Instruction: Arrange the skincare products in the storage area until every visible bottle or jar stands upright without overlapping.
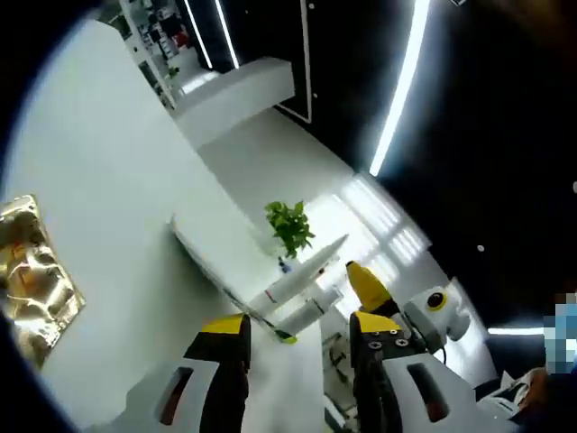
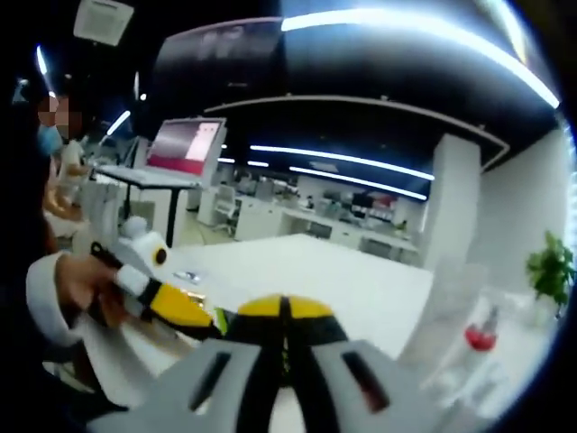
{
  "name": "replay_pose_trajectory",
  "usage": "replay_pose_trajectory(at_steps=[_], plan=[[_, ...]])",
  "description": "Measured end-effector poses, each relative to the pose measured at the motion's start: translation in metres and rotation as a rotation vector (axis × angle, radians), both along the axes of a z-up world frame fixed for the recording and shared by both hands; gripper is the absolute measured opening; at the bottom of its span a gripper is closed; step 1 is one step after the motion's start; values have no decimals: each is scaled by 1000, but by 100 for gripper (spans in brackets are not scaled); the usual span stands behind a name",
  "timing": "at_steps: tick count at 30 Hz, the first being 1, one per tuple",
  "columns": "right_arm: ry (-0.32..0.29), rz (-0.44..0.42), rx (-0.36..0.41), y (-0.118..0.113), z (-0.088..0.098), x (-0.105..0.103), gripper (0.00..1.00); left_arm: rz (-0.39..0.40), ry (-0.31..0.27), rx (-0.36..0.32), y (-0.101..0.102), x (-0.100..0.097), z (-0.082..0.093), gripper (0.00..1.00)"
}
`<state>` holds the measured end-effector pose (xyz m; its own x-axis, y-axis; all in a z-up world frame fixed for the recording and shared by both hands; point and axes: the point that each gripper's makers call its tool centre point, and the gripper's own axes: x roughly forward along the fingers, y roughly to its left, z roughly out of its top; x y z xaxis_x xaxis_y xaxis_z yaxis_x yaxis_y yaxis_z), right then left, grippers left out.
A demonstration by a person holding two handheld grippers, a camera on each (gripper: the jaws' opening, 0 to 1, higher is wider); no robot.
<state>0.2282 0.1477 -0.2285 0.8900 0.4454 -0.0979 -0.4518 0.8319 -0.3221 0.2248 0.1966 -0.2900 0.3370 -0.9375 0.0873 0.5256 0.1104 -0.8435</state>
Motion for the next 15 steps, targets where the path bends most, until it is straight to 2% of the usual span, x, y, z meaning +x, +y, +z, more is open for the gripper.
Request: replay_pose_trajectory(at_steps=[3, 5, 6, 12, 15], plan=[[35, 15, -93, 5, -22, 1, 0, 36, 11, 23, 1, 5, -5, 33], [44, 13, -113, 8, -32, 3, 0, 49, -3, 52, 1, 7, -7, 30], [53, 14, -154, 8, -37, 2, 0, 51, -6, 57, 1, 7, -8, 29], [58, 57, -207, 16, -48, -5, 0, 86, -12, 82, -2, 8, -10, 25], [60, 66, -236, 16, -53, -8, 10, 104, -32, 100, -3, 9, -11, 20]])
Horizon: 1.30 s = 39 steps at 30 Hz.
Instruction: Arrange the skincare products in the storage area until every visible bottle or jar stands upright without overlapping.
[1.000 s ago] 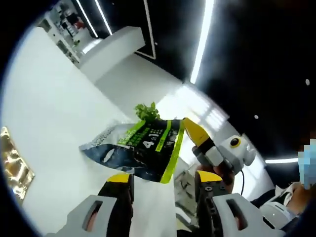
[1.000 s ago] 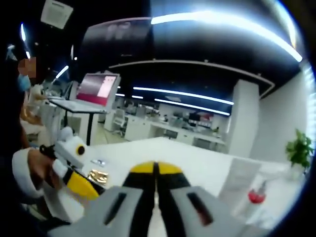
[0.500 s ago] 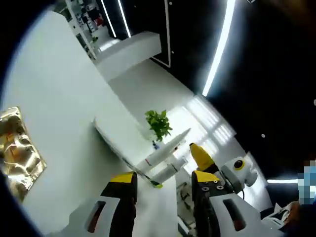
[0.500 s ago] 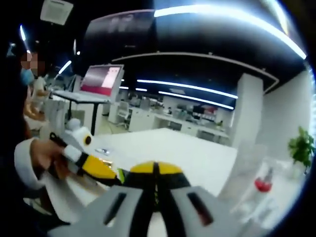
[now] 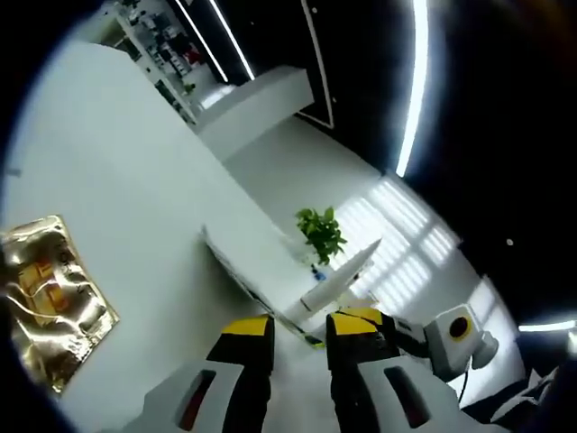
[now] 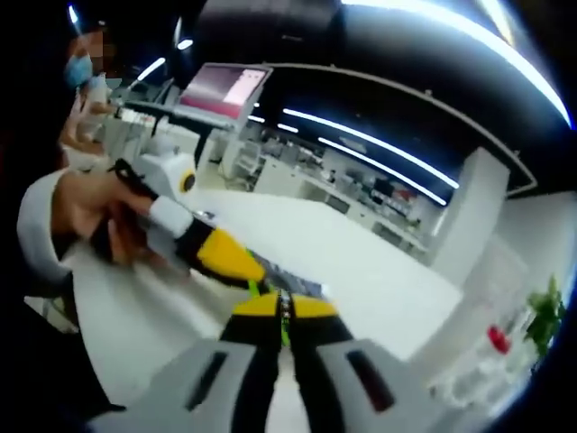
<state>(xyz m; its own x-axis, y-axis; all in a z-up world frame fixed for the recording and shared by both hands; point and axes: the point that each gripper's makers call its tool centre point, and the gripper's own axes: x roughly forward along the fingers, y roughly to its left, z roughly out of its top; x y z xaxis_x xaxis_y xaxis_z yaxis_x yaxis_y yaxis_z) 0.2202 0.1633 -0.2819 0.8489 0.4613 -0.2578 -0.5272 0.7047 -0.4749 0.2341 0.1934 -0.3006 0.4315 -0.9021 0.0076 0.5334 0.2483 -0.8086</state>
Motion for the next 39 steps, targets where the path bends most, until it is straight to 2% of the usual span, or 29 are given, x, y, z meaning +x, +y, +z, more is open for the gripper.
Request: replay_pose_trajectory(at_steps=[2, 4, 7, 9, 12, 19, 24, 27, 29, 32, 37, 39], plan=[[15, 11, -7, -1, -4, -3, 20, 9, -9, 15, -1, 1, -1, 20], [18, 14, -18, -1, -11, -4, 26, 19, -38, 53, -2, 1, -4, 18], [-4, 12, -90, -2, -14, -3, 28, 13, -24, 28, -4, -1, -2, 15], [-49, 14, -139, -2, -13, 2, 28, 8, -22, 26, -6, -3, -2, 13], [-51, -4, -201, -4, -19, 11, 28, 4, -26, 26, -8, -7, 0, 11], [-85, 11, -233, -2, -20, 18, 18, -33, -37, 19, -14, -18, 4, 2], [-113, 2, -243, -4, -17, 23, 5, -44, -39, 18, -16, -22, 4, 0], [-107, 0, -258, -6, -19, 22, 4, -46, -41, 3, -14, -20, 7, 0], [-143, -12, -249, -7, -12, 21, 1, -38, -46, 7, -13, -19, 8, 2], [-163, -20, -246, -9, -6, 19, 1, -28, -45, 16, -10, -18, 5, 4], [-193, -18, -243, -11, -2, 16, 0, -4, -46, -10, -6, -17, 11, 16], [-223, 11, -254, -8, -1, 11, 0, 3, -56, -22, -6, -18, 15, 22]])
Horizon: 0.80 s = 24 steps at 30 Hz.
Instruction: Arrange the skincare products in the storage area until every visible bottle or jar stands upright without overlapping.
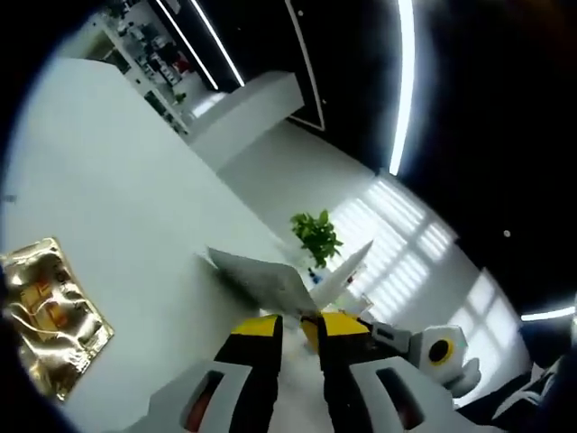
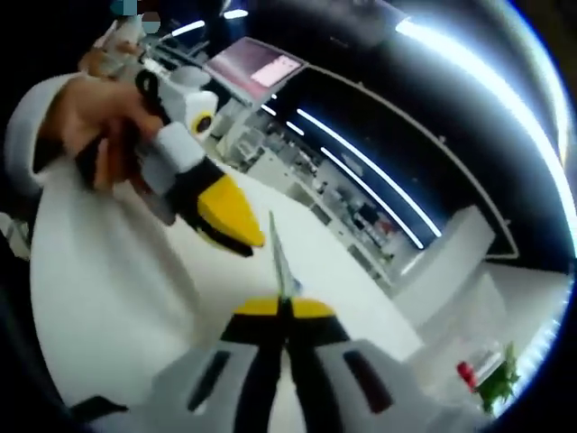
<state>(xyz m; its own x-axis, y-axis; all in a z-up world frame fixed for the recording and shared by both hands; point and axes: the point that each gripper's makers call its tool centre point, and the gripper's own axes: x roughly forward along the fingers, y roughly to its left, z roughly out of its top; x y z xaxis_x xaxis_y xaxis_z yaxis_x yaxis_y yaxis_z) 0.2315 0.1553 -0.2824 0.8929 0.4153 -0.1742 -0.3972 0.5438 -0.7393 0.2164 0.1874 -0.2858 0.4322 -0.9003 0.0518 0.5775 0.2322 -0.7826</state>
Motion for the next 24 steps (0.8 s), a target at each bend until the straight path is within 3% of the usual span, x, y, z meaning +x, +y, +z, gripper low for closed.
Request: replay_pose_trajectory(at_steps=[4, 12, 17, 24], plan=[[-41, 83, -47, 11, 2, -14, 0, 12, -2, -23, 2, 0, 5, 24], [-80, 96, -93, 14, 2, -22, 0, -14, 13, -37, -5, -8, 5, 31], [-167, 94, -244, 16, 3, -26, 0, -27, 23, -31, -7, -4, 3, 33], [-274, 83, -378, 18, 7, -32, 0, -52, 48, -80, -8, -4, 9, 29]])
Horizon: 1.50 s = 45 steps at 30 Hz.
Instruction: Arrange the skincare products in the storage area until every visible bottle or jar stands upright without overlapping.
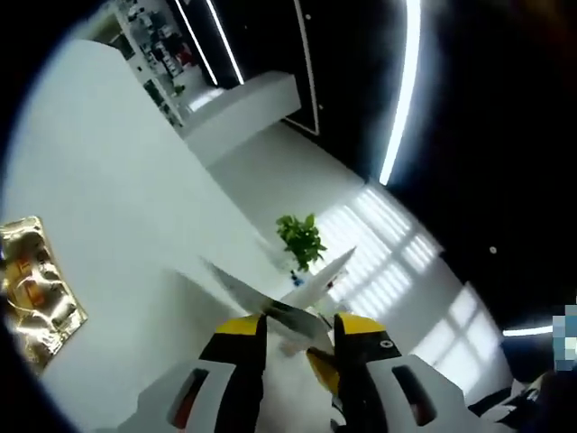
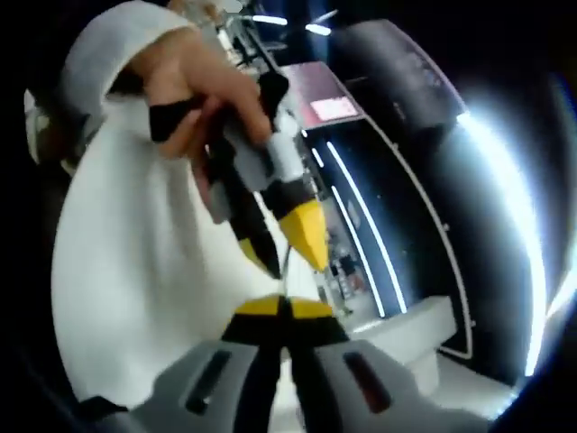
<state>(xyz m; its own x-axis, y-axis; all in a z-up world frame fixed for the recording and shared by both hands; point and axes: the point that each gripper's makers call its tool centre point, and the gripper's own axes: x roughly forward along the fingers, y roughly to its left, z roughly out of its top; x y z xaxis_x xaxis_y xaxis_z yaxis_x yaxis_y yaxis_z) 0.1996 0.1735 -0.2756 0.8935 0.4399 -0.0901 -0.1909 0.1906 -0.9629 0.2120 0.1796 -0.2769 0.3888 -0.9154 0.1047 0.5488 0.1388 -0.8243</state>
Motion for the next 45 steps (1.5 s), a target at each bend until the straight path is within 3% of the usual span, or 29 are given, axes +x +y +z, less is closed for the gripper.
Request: replay_pose_trajectory(at_steps=[6, 12, 18, 22, 28, 30, 32, 34, 36, 40, 45], plan=[[-33, -9, -44, -1, -1, 0, 0, -13, -8, 0, 2, 4, 1, 20], [-64, -26, 6, -5, 12, 0, 0, -20, -33, -14, 2, 5, 7, 9], [-24, -6, 122, -4, 17, 0, 6, 28, -119, -30, 7, 6, 19, 4], [-13, 8, 159, -5, 21, -2, 8, 60, -164, -39, 15, 9, 29, 1], [7, 21, 236, -6, 26, -3, 12, 84, -190, -47, 15, 1, 34, 0], [38, 21, 306, -8, 26, -4, 13, 133, -223, -33, 20, 4, 38, 0], [96, 40, 435, -11, 28, -6, 14, 136, -223, -40, 23, 0, 45, 0], [151, 65, 563, -12, 31, -8, 14, 145, -271, -65, 28, -5, 57, 0], [152, 97, 640, -12, 37, -14, 14, 156, -302, -69, 33, -8, 63, 0], [224, 150, 742, -4, 37, -20, 13, 169, -310, -92, 41, -7, 68, 0], [399, 231, 984, 4, 34, -22, 21, 156, -293, -145, 50, -9, 74, 0]])
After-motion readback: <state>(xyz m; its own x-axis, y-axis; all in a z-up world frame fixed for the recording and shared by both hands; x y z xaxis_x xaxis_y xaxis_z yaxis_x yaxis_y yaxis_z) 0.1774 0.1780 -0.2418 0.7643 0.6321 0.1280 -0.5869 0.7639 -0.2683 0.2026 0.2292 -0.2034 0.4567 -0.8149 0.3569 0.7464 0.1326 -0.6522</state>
